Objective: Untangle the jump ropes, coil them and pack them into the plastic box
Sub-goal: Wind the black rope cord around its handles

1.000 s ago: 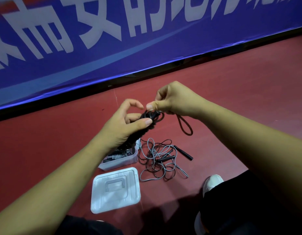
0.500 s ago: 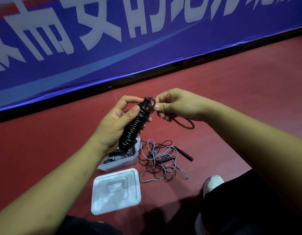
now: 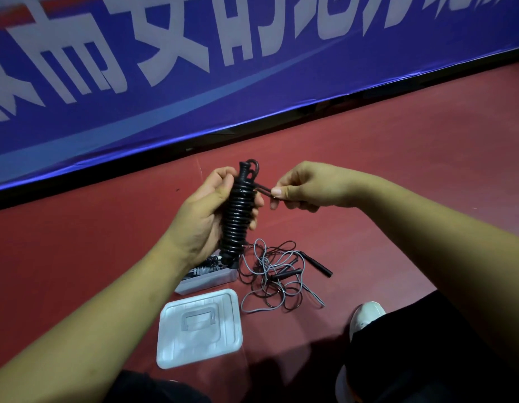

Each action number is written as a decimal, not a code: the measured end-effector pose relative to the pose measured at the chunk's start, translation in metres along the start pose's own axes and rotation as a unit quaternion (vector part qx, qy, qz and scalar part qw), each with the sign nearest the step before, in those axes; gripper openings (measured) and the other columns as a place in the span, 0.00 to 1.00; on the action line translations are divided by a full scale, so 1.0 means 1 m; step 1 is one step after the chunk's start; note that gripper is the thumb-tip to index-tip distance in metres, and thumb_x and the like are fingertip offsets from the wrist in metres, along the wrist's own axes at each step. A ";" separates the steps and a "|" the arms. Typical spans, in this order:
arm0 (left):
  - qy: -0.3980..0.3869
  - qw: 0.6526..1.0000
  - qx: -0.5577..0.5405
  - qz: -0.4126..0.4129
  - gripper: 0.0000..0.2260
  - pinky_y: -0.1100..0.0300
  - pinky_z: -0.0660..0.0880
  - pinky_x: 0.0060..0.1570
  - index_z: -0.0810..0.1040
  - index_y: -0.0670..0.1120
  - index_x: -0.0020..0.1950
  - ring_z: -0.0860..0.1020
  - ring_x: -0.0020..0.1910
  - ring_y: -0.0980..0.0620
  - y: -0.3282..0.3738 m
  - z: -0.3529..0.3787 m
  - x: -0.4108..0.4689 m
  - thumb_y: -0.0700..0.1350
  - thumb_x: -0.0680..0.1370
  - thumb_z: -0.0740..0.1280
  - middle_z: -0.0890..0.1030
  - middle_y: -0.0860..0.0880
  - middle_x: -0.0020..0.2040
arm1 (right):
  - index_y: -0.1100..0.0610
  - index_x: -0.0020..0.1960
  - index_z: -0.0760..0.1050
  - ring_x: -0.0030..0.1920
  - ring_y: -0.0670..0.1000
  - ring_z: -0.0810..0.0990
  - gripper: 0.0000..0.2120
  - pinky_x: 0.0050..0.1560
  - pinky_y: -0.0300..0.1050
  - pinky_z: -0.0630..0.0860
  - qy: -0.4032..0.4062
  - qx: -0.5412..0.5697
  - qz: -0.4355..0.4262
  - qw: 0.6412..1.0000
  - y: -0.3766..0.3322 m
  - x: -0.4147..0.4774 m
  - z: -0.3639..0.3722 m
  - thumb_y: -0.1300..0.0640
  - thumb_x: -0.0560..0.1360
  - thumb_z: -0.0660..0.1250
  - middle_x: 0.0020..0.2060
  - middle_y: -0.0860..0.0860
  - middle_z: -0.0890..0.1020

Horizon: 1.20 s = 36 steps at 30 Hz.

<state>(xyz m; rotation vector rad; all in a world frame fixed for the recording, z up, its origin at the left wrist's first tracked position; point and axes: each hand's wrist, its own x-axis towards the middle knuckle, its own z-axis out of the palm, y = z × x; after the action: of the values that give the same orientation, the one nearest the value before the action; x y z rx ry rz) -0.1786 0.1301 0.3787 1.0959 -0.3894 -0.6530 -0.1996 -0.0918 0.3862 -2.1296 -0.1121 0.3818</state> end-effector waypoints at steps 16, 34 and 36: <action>0.125 0.890 0.440 0.004 0.15 0.57 0.70 0.35 0.73 0.55 0.50 0.75 0.31 0.50 -0.001 -0.032 0.016 0.48 0.72 0.77 0.83 0.40 0.38 | 0.55 0.50 0.78 0.42 0.60 0.77 0.09 0.38 0.49 0.72 0.051 -0.428 -0.155 0.889 -0.044 -0.015 0.019 0.57 0.77 0.60 0.43 0.55 0.82; -0.146 0.794 0.589 0.010 0.22 0.60 0.72 0.42 0.64 0.51 0.54 0.75 0.36 0.57 0.004 -0.028 0.000 0.54 0.72 0.75 0.84 0.56 0.43 | 0.64 0.48 0.83 0.32 0.53 0.83 0.04 0.39 0.46 0.84 0.018 0.090 0.002 0.996 -0.020 -0.004 0.025 0.66 0.73 0.72 0.34 0.59 0.84; -0.151 0.828 0.541 0.001 0.23 0.59 0.74 0.42 0.63 0.52 0.55 0.75 0.36 0.55 0.006 -0.029 -0.002 0.53 0.72 0.76 0.84 0.54 0.44 | 0.66 0.48 0.81 0.31 0.52 0.83 0.04 0.36 0.43 0.83 -0.010 0.166 0.026 0.986 -0.022 -0.006 0.021 0.67 0.74 0.71 0.33 0.59 0.84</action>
<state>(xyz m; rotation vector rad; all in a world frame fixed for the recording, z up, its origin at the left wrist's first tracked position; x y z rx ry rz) -0.1607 0.1532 0.3725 2.0728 -1.1192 -0.5934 -0.2103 -0.0639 0.3946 -1.8031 -0.0043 0.4221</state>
